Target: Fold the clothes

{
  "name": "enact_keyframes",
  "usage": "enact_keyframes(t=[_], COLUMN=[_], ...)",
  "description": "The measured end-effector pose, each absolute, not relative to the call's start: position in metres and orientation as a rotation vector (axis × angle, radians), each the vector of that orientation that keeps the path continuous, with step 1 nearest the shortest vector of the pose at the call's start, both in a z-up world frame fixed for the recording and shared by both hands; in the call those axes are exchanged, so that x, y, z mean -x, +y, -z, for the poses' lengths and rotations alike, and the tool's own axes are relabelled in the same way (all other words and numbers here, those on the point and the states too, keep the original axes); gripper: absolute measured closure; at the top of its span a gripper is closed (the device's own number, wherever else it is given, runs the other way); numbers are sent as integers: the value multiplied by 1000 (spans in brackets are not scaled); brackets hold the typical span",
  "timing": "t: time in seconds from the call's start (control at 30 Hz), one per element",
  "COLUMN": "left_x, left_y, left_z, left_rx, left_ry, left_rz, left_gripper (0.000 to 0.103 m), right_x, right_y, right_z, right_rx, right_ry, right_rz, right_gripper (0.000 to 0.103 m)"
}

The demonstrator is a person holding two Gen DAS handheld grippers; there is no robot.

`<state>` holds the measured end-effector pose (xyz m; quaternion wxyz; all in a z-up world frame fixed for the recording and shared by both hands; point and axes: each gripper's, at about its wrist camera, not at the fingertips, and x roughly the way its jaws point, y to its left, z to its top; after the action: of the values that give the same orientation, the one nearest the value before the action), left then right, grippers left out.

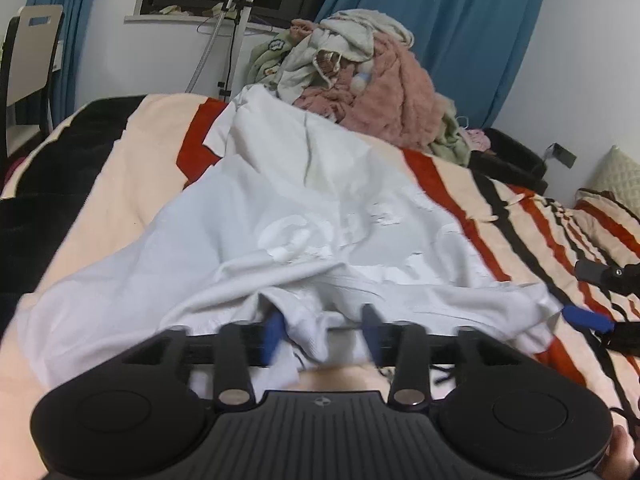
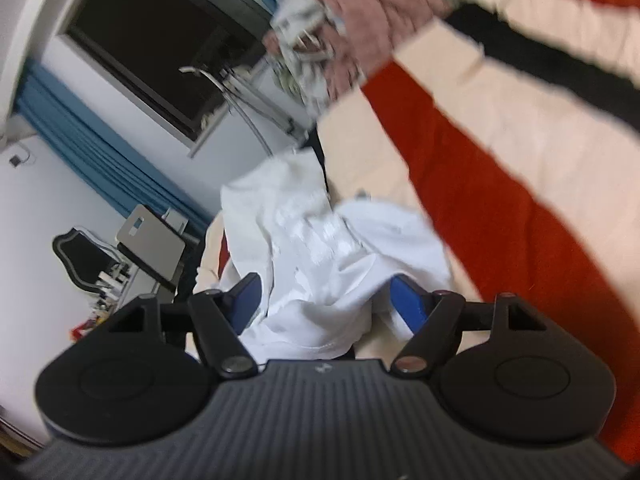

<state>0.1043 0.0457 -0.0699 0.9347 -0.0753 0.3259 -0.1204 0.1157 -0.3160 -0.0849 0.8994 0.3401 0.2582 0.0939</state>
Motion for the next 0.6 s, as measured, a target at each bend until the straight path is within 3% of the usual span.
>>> enact_keyframes(t=[0.07, 0.2, 0.6], left_x=[-88, -60, -63], left_y=[44, 43, 46], left_z=[62, 50, 52], left_rx=[116, 44, -23], left_ry=[659, 621, 595], left_rz=[231, 204, 120], left_gripper=[45, 45, 45], right_x=[-105, -102, -118], right_y=[-305, -275, -151], right_z=[71, 65, 115], right_rx=[-569, -357, 347], right_ry=[490, 470, 460], right_rz=[-165, -209, -300], right_gripper=[33, 71, 72])
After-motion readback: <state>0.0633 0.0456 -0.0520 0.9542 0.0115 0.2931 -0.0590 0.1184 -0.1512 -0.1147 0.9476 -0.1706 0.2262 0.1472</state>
